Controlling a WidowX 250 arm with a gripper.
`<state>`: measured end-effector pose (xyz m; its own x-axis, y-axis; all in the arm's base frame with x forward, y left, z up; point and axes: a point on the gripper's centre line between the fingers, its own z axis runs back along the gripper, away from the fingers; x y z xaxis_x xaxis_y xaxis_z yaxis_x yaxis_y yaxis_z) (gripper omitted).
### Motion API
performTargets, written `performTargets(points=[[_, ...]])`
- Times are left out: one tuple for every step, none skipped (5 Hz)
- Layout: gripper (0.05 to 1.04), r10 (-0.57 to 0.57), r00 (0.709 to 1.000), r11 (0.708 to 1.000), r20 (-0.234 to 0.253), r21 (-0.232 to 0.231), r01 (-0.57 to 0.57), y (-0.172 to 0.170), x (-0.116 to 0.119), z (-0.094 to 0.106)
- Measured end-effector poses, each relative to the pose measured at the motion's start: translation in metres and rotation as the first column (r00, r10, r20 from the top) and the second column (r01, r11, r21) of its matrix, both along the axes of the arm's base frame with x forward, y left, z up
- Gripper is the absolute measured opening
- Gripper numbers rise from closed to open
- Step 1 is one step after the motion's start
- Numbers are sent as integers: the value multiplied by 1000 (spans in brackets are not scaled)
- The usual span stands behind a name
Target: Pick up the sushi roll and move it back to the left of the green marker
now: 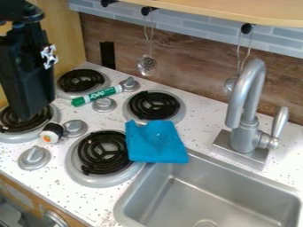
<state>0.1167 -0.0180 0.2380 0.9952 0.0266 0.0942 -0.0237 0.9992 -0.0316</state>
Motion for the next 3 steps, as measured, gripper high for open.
performTargets(points=[[1000, 0, 1000, 1000, -14, 2, 0, 1, -1, -3], [1000, 90, 989, 996, -114, 11, -90, 34, 18, -36], [1001, 188, 968, 982, -165, 53, -182, 63, 31, -59]])
